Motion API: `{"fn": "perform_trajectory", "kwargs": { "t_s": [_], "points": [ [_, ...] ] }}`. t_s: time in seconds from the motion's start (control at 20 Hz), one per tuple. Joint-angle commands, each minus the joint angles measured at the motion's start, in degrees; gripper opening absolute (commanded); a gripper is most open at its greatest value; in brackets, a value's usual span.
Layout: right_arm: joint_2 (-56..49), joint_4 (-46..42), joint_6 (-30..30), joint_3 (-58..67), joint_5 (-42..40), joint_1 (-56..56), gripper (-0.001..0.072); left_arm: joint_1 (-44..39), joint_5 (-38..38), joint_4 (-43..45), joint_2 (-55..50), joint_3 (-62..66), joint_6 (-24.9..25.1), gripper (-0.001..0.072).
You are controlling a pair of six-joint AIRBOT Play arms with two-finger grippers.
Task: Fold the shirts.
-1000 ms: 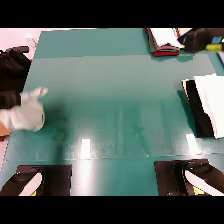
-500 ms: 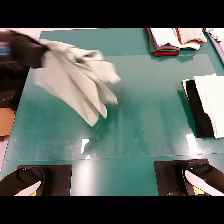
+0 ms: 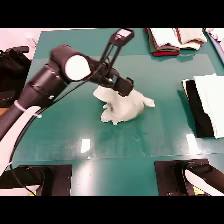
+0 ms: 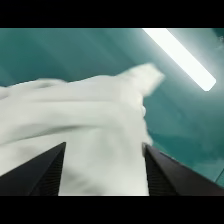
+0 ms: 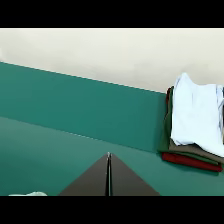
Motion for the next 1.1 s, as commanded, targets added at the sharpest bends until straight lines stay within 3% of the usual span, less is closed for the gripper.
{"fn": "perform_trajectory", "kwargs": {
  "t_s": [0.0, 0.15, 0.35, 0.65, 0.85, 0.9, 0.95, 1.0, 1.05],
  "points": [
    [-0.04, 0.13, 0.11, 0.07, 0.48, -0.15, 0.0018, 4.50, 2.36, -0.87, -2.89, 0.04, 1.79, 0.0567],
    [-0.04, 0.11, 0.11, 0.07, 1.22, -0.15, 0.0018, 16.33, -2.23, -1.16, -3.72, -0.20, 0.98, 0.0567],
    [-1.09, 0.20, 0.11, -0.07, 2.43, -0.15, 0.0018, 25.18, -1.33, -3.91, -7.93, -1.95, 0.98, 0.0567],
    [-4.42, 0.22, 0.92, -0.07, 7.43, -0.11, 0.0018, 24.02, -0.70, -19.80, -20.39, -1.92, 5.92, 0.0567],
    [-6.54, 0.22, 1.18, -0.07, 11.08, -0.11, 0.0018, 20.48, 2.64, -20.28, -23.69, -1.92, 7.58, 0.0565],
    [-7.06, 0.20, 1.18, -0.07, 13.16, -0.13, 0.0018, 20.46, 3.61, -20.20, -23.67, -1.86, 7.52, 0.0448],
    [-7.61, -0.04, 1.18, -0.09, 15.89, -0.17, 0.0018, 20.81, 3.34, -20.09, -23.67, -1.18, 7.63, 0.0158],
    [-8.31, -0.02, 1.16, -0.15, 18.67, -0.17, 0.0018, 21.64, 2.43, -19.63, -23.56, -0.35, 7.58, 0.0026],
    [-9.01, 0.00, 1.16, -0.48, 21.16, -0.17, 0.0018, 22.77, 0.74, -19.06, -23.39, 0.98, 7.58, 0.0025]
  ]
}}
